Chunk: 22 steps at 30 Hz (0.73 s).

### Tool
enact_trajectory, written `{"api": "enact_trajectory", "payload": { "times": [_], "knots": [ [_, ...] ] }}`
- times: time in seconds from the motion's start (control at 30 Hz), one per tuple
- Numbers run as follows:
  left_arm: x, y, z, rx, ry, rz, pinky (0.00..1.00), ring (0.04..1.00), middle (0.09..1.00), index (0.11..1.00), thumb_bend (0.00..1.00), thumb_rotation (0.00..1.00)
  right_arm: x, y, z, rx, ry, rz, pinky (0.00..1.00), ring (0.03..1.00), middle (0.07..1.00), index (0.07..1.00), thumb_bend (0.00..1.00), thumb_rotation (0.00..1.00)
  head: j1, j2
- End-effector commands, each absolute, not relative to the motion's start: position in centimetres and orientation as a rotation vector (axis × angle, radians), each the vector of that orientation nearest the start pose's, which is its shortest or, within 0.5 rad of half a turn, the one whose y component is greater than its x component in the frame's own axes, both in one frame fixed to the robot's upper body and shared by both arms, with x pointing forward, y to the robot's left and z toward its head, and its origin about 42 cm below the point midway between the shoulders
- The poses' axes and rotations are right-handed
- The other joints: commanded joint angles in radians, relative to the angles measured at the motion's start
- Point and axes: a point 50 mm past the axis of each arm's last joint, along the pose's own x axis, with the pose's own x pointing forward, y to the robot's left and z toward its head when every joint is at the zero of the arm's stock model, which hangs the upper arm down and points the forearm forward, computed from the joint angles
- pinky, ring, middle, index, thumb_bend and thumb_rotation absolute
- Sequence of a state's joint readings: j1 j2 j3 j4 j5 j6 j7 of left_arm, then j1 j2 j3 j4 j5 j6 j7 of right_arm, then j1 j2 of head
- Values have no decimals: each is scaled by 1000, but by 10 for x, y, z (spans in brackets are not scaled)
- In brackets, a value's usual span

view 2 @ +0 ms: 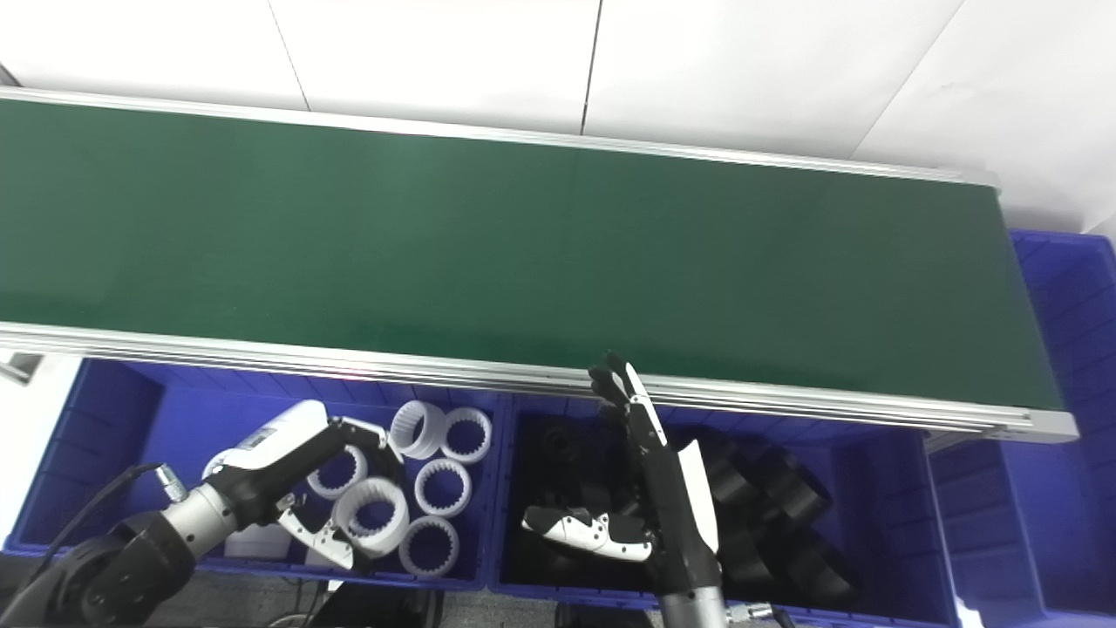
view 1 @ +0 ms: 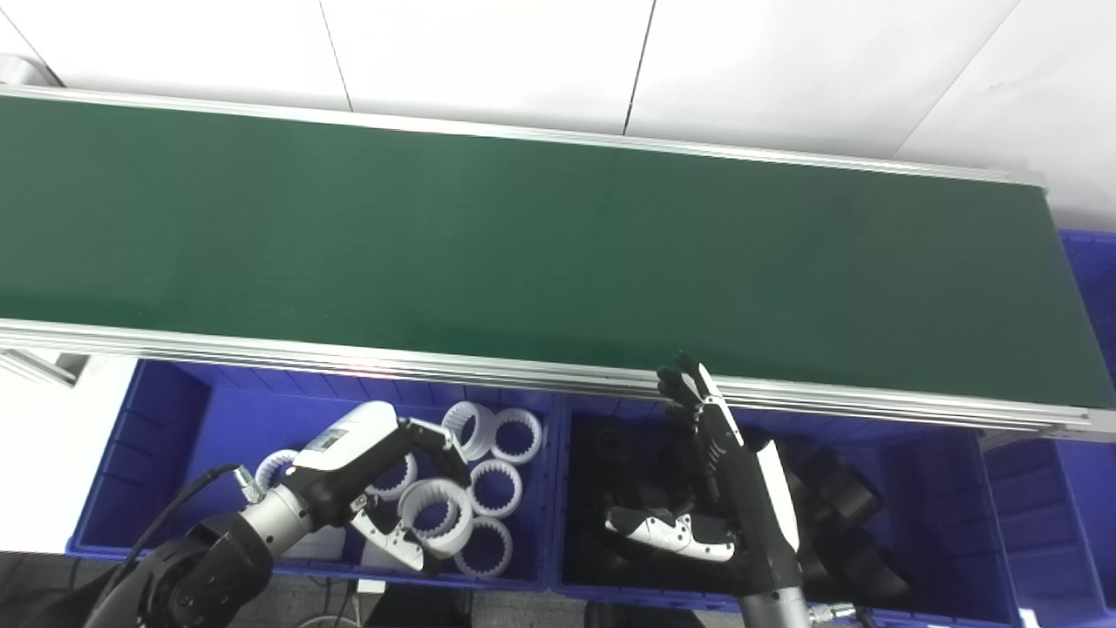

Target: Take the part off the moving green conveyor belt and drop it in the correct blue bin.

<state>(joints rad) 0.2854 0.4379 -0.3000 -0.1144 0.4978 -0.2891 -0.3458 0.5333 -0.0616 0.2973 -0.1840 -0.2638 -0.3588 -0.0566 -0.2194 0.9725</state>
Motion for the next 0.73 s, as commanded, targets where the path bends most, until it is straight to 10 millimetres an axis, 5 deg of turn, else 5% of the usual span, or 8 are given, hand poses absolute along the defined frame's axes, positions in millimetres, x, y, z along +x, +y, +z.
{"api": "enact_trajectory", "payload": {
  "times": [0.0,0.07,0.1,0.13,0.27,0.3,0.43,0.7],
  "knots": [
    [165,258,72,809,-26,-809,988,992,991,974,794,130,97,-165,80,-178,-71,177,830,878,892,955,931,363,-1,-3],
    [166,260,71,740,-19,-817,997,998,998,868,857,174,98,-165,80,-174,-66,173,831,879,892,954,934,352,-1,-4],
    [166,261,70,700,-8,-826,999,1000,1000,706,882,188,98,-165,80,-175,-61,173,833,880,894,954,938,350,-1,-4],
    [167,261,71,659,-2,-831,1000,1000,1000,687,901,211,98,-166,80,-175,-56,172,835,882,897,955,941,351,-1,-5],
    [166,257,70,433,-36,-841,1000,1000,1000,700,962,251,97,-167,80,-188,-38,176,826,887,903,954,959,374,-4,-8],
    [165,254,70,391,-38,-838,987,1000,1000,859,984,277,97,-167,80,-192,-35,178,825,888,905,954,959,371,-2,-8],
    [163,246,72,293,-42,-829,906,1000,1000,985,998,311,96,-168,80,-198,-30,184,819,887,907,956,957,373,3,-11],
    [162,249,67,237,-36,-783,855,981,995,1000,972,325,96,-167,79,-202,-16,188,819,885,908,955,960,370,4,-14]
  ]
}}
